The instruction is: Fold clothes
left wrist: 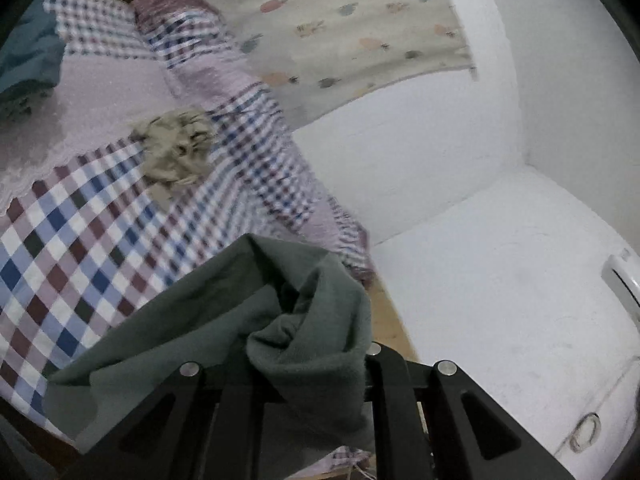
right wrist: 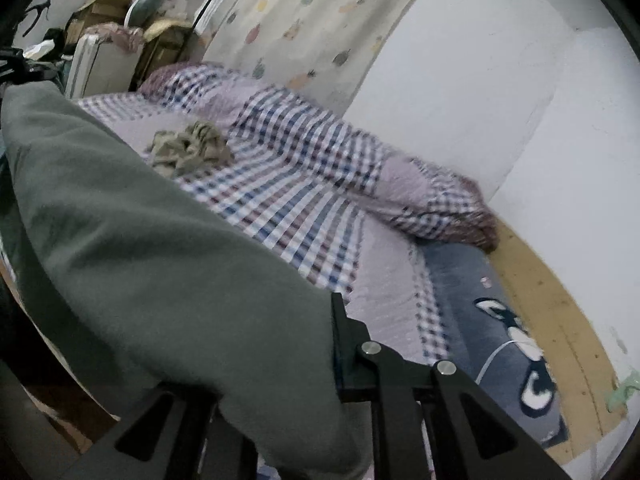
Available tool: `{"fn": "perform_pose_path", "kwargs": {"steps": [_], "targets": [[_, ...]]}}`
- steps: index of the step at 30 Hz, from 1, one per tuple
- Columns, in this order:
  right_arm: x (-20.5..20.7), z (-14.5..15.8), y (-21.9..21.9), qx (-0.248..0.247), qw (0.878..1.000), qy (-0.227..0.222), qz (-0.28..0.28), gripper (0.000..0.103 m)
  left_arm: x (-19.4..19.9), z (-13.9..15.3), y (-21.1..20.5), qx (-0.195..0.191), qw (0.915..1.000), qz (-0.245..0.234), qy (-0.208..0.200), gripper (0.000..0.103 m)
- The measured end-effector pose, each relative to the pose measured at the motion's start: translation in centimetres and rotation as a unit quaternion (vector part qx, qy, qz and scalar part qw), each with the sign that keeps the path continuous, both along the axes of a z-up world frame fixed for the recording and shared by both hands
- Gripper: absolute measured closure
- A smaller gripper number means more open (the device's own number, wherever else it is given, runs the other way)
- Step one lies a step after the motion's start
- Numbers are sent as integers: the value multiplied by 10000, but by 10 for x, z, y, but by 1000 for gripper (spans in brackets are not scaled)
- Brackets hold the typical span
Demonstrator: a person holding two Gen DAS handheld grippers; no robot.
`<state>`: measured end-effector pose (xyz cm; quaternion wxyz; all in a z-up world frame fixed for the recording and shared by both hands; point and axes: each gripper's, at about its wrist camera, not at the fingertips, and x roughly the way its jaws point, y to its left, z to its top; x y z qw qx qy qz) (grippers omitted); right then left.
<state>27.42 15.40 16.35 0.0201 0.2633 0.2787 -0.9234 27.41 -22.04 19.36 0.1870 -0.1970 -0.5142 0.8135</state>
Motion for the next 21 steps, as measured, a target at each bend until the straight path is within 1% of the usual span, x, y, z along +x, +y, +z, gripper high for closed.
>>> {"fn": "perform_pose_path", "kwargs": {"steps": [4, 7, 10, 11, 12, 13, 14, 15, 16, 17, 19, 20, 21], "targets": [[-56, -25, 6, -46, 9979, -643, 61, 91, -35, -33, -7, 41, 9981, 116, -604, 92], [-98, -43, 1, 49, 9945, -1039, 96, 91, -68, -54, -14, 52, 9946, 197, -1014, 92], [-142, -54, -2, -24, 9907, -1352, 156, 91, -108, -64, -21, 13, 9902, 236, -1375, 92], [-158, -57, -1, -96, 9885, -1502, 169, 90, -122, -67, -23, -8, 9884, 256, -1498, 91], [-174, -61, 0, -169, 9859, -1653, 178, 84, -136, -70, -26, -29, 9864, 276, -1620, 91], [-193, -65, 1, -245, 9827, -1829, 142, 75, -154, -75, -29, -35, 9840, 302, -1756, 87], [-209, -68, 5, -311, 9816, -1881, 54, 69, -168, -79, -33, -18, 9811, 301, -1909, 73], [-225, -71, 10, -378, 9804, -1933, -35, 56, -183, -85, -38, 51, 9778, 340, -2065, 65], [-241, -73, 15, -443, 9793, -1973, -129, 48, -196, -90, -46, 156, 9759, 395, -2141, 48], [-248, -73, 21, -504, 9810, -1851, -303, 45, -205, -93, -52, 213, 9755, 463, -2140, 39], [-252, -65, 35, -712, 9852, -1384, -720, 43, -210, -87, -66, 137, 9775, 781, -1953, 37], [-253, -61, 43, -825, 9857, -1150, -918, 41, -209, -83, -71, 92, 9799, 868, -1795, 25], [-247, -56, 50, -1073, 9848, -949, -981, 35, -206, -78, -76, 48, 9819, 952, -1635, 20]]}}
